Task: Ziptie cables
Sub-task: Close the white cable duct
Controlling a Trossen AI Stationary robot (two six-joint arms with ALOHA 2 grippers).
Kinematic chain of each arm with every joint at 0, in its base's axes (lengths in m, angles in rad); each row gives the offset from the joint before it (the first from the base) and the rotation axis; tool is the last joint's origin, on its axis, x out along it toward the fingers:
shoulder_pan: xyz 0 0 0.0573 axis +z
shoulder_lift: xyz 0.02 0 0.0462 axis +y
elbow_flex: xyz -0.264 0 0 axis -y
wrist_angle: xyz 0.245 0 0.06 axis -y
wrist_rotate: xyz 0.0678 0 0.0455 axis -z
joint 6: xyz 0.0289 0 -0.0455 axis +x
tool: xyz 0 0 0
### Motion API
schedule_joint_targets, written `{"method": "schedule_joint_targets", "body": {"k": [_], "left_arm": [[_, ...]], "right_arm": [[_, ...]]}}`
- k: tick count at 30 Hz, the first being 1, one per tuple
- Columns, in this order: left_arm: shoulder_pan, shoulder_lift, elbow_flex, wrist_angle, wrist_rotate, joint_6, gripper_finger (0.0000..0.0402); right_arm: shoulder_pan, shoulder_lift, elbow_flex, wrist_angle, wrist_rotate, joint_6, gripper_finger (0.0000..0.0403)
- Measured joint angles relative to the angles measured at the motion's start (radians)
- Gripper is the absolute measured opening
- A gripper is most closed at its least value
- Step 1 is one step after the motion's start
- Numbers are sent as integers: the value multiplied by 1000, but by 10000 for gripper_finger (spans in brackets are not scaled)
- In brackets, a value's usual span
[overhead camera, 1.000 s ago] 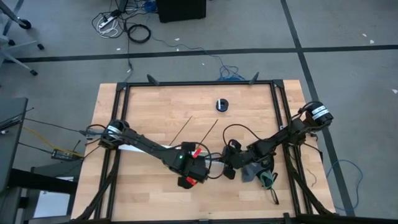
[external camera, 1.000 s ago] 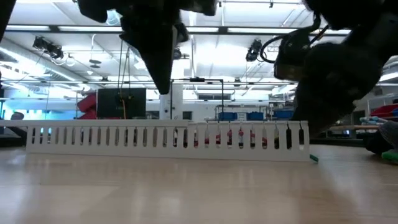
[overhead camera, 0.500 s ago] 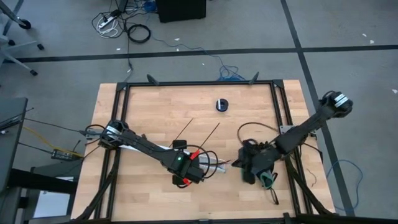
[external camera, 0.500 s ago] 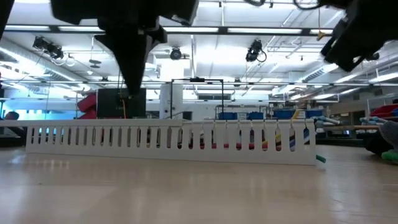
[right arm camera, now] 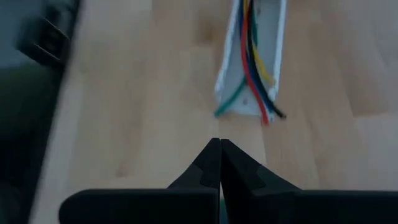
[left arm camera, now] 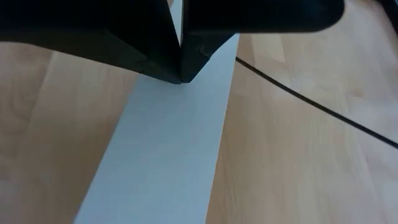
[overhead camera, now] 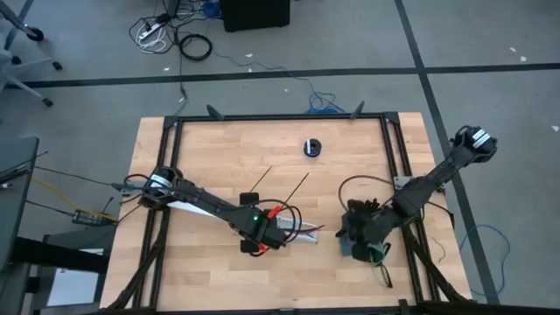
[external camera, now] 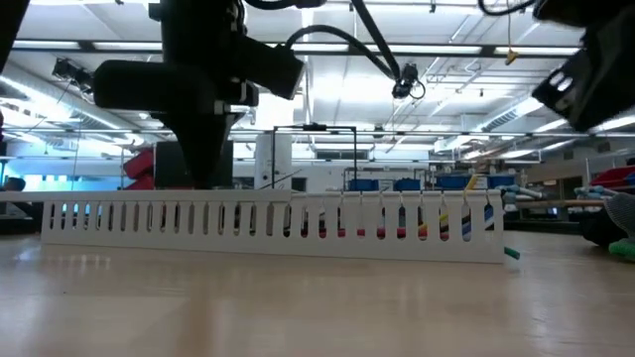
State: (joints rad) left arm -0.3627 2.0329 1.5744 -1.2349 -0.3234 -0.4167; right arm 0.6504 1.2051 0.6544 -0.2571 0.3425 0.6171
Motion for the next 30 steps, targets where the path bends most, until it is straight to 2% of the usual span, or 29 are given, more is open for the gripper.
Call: {"method": "schedule_joint_targets", "body": {"k": [7,11,16,25,30], "left_arm": [[12,-3,-24,84,21,17,0],[14,-2,-22,122,26,5,0],[17,-1,-24,142,52,-6,0],[16,1,-24,242,102,-11,0],[17,6,-24,261,145,-11,0]], "right_arm": [[-41,197,0,157,-50,-37,0],[-58,268,-1,179,-82,-46,0],[-76,279,-69,255,-111,-30,0],[-124,279,-284,623,-159,21,0],[-125,279,-309,650,-152,37,0]]}}
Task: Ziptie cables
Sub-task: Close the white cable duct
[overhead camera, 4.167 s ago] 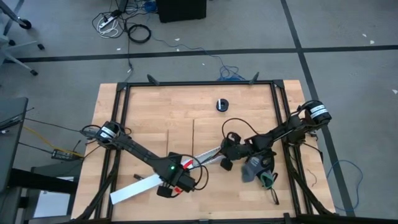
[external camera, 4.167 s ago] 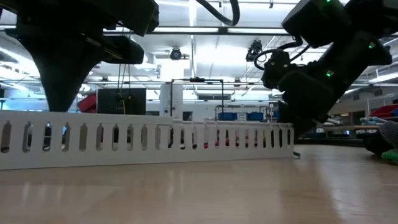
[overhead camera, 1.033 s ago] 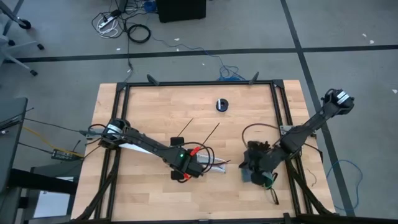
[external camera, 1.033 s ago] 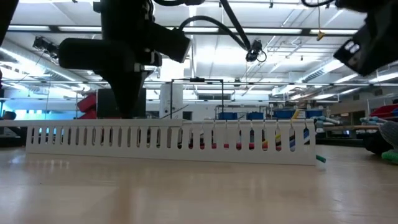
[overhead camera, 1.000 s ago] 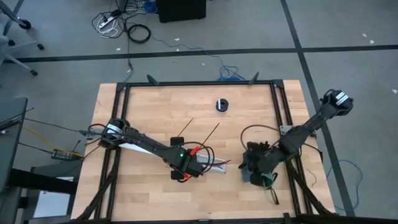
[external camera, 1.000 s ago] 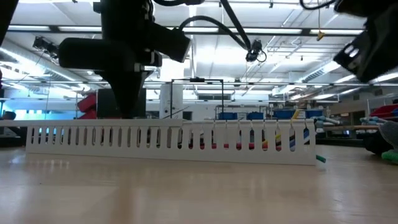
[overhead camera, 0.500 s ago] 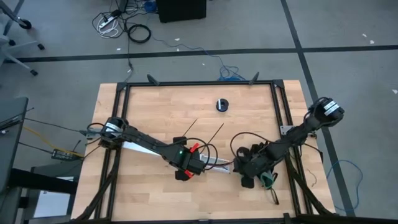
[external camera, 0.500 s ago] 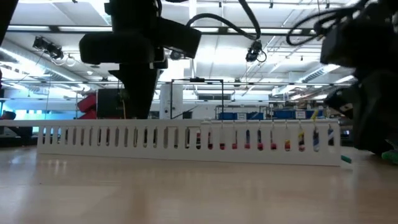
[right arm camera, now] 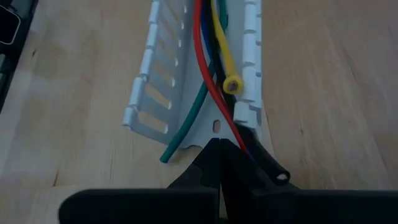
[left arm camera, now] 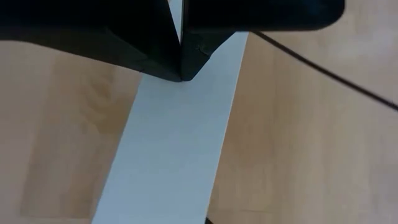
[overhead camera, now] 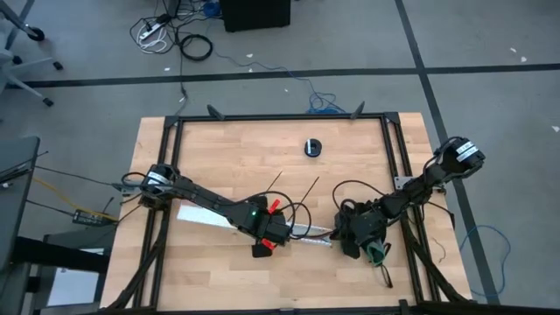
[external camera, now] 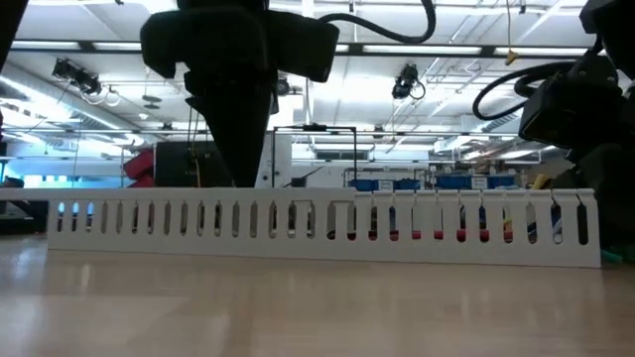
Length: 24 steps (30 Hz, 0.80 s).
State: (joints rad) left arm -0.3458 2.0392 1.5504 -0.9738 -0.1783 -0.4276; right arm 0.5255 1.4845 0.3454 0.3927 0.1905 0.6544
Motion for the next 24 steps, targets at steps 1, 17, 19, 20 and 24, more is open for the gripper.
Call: {"method": "schedule_joint_targets", "body": {"k": [1,17,19,20,24], "left_arm": [[0,1,0,6,11,1,0],[4,18,-1,87,61,29,0],[12,18,-1,103,63,30,0],[17,18,-1,110,66,32,0],[34,30,-1,160,71,63,0]], "right_arm": [[-1,0,0,0,1,0,0],[-16,0,-1,13,5,-3,0],[-16,0,-1,15,6,-3,0],[-16,0,-1,15,6,-3,0],[-16,0,-2,19,7,-3,0]]}}
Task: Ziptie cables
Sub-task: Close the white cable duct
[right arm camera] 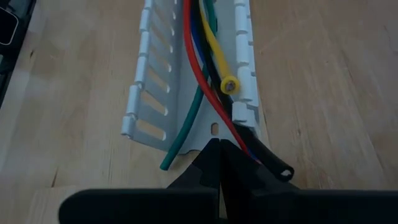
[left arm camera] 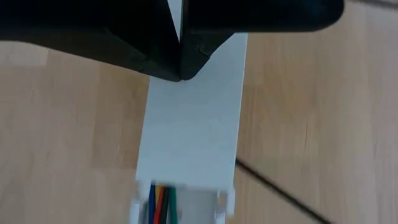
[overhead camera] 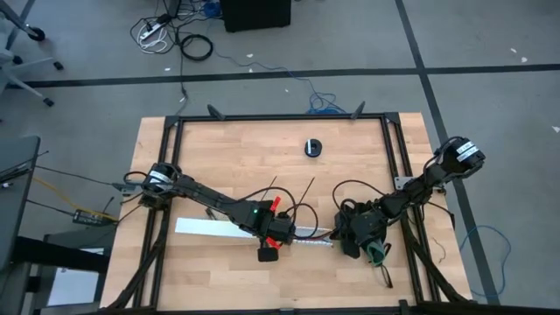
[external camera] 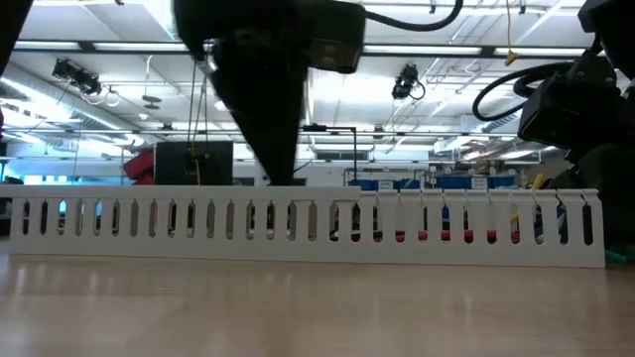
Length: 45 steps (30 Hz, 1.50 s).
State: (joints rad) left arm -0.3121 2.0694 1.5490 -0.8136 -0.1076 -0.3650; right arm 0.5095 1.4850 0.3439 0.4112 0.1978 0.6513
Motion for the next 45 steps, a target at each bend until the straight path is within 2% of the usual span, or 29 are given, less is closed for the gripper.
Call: {"method": "schedule_joint_targets", "body": {"k": [8,12,16,20,24,29,34,37,41,45], "left_arm": [[24,35,4,127,18,49,0],[38,42,10,212,-11,74,0],[39,15,63,213,-91,122,0],[39,-40,100,207,-75,121,8],[13,-60,122,124,-44,152,44],[-4,-63,166,-16,-58,216,112],[-11,-57,159,-257,-43,156,187],[-11,-62,163,-320,-63,158,224],[-10,-60,162,-422,-63,146,258],[1,-62,162,-490,-67,150,269]], "right_arm": [[0,1,0,2,3,-8,0],[0,1,0,3,4,-16,0],[-2,3,1,8,11,-17,0],[-5,4,2,6,16,-16,0],[-9,2,2,-5,-7,-17,0],[-7,2,2,-12,-27,-16,0],[-6,1,2,-18,-62,-16,0],[-4,1,2,-21,-89,-16,0],[-2,1,2,-22,-123,-16,0],[-1,1,2,-23,-149,-16,0]]}}
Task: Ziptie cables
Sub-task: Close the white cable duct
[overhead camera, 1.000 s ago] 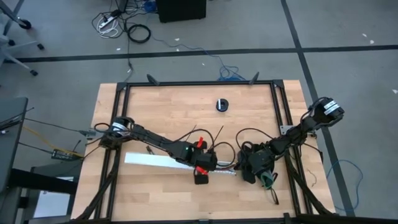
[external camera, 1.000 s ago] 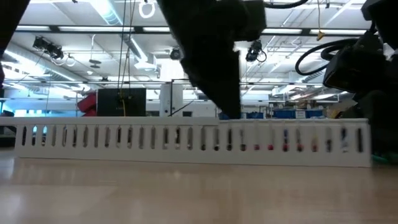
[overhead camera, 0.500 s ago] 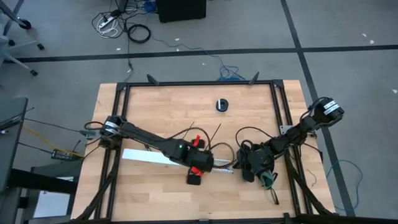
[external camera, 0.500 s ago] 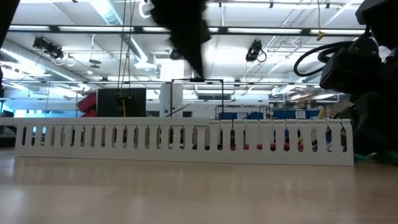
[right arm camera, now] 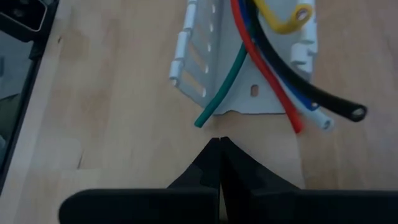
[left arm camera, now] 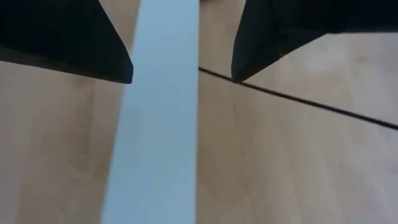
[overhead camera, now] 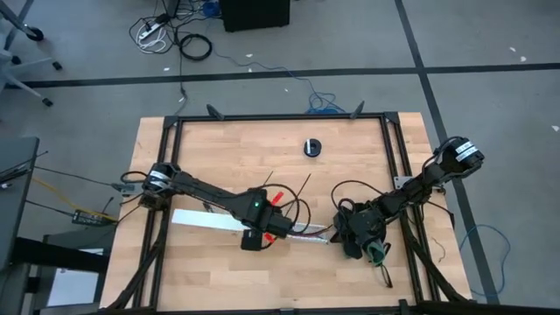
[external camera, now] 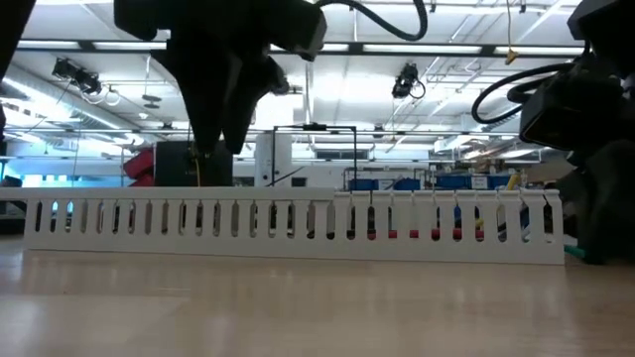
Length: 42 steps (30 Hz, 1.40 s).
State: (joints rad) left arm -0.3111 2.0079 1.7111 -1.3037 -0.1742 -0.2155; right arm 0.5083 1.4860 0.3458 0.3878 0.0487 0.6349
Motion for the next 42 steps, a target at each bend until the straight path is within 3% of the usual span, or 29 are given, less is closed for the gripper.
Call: {"method": "schedule_joint_targets", "body": {"k": [10,15,20,25,35,37,42], "left_arm": [[-41,-24,-43,-54,-74,-82,220],[-103,-154,-187,-1,-125,-214,209],[-139,-285,-369,212,-115,-295,209],[-137,-303,-516,272,-88,-320,209],[-134,-332,-543,337,-81,-314,209],[-134,-346,-542,339,-48,-317,209],[-135,-388,-540,325,-76,-308,209]], "right_arm": [[24,-17,0,-4,-18,-18,0],[22,-119,-3,-122,-35,-25,0],[-31,-247,-3,-193,-45,-55,0],[-90,-325,-1,-154,-66,-114,4],[-265,-451,95,-360,-218,-292,38],[-315,-478,99,-352,-247,-262,38],[-387,-508,100,-367,-317,-126,35]]}}
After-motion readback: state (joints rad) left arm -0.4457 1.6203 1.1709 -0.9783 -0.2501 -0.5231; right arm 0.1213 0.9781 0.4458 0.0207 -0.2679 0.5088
